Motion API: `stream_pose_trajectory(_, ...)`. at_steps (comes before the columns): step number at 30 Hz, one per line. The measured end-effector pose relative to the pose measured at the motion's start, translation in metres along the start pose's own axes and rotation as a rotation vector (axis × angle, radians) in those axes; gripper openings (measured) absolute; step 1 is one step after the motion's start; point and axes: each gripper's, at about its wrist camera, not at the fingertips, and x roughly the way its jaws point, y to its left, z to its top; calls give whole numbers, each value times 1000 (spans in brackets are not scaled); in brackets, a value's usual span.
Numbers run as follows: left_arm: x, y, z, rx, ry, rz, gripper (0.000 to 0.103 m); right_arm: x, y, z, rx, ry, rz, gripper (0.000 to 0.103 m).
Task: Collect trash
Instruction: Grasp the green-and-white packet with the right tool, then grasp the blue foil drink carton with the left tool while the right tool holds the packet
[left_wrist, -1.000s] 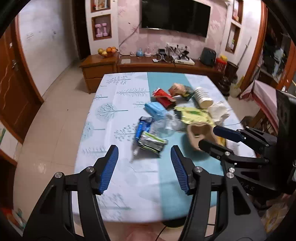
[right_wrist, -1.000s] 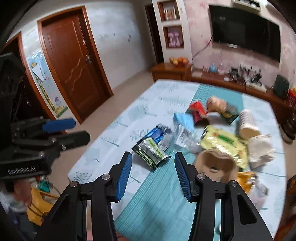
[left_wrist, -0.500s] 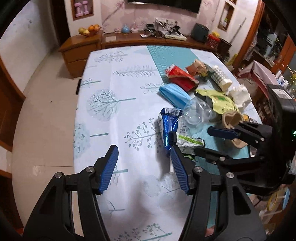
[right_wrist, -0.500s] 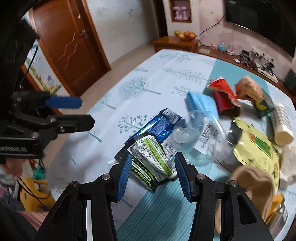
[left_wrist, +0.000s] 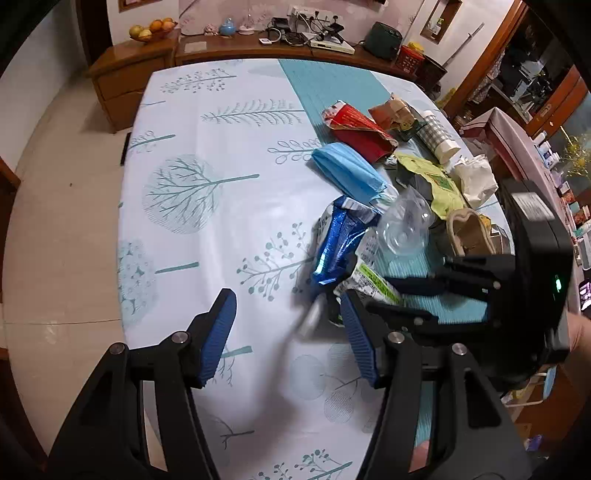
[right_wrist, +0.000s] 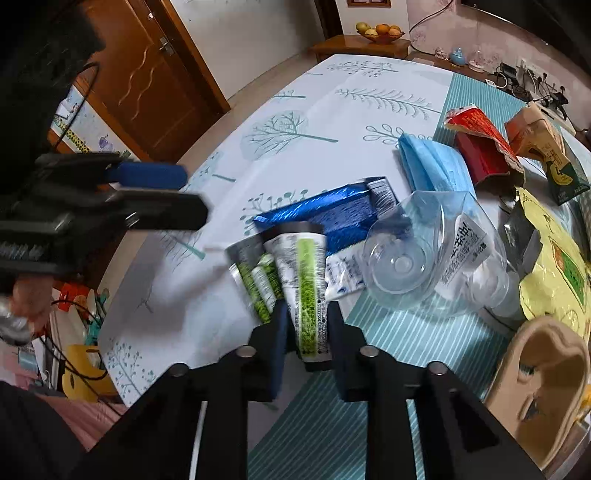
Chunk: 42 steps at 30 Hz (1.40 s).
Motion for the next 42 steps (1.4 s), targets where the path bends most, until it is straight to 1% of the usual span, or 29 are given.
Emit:
stream_pose_trajectory(2,5,0,6,-1,14,-14,56,-8,1,-3,17,-22,-4,18)
stream_pose_trajectory(6,10,-5,16,7,24,-39,56,-32,1,-16,92,-74,-16,16)
stream_pose_trajectory(13,28,-18,31,62,62,-56,56,-66,-21,-38,332,-175,-105,16)
stream_pose_trajectory(14,33,-20,33,72,70,-55,56,-70,-25,-40,364,-184,-118,16)
stream_pose_trajectory(15,37,-22,34,79,77,-54,56,-73,-28,-42,395,-194,-129,13)
stream_pose_trajectory(17,46,-25,39,96,93,-55,56,-75,-32,-44,430,-201,-159,13)
stream_pose_trajectory(19,56,-29,42,110,110,-55,56,-76,-35,-45,449,-209,-186,13)
stream_pose_trajectory(22,72,-34,46,133,153,-59,56,-79,-35,-47,467,-223,-201,13)
stream_pose_trajectory(29,102,-46,45,177,228,-70,55,-84,-36,-50,487,-235,-200,13)
stream_pose_trajectory(30,103,-48,44,180,222,-66,55,-85,-35,-50,487,-234,-200,13)
stream_pose_trajectory(31,104,-49,44,184,213,-70,49,-85,-35,-51,488,-232,-198,13)
stream_pose_trajectory(32,105,-50,43,186,218,-71,47,-85,-34,-52,488,-231,-195,13)
stream_pose_trajectory(33,105,-51,43,187,209,-62,41,-85,-34,-53,487,-230,-195,13)
stream_pose_trajectory(36,105,-52,41,177,207,-64,38,-85,-32,-55,490,-229,-191,13)
stream_pose_trajectory(42,95,-59,32,182,197,-13,36,-89,-30,-55,481,-237,-171,13)
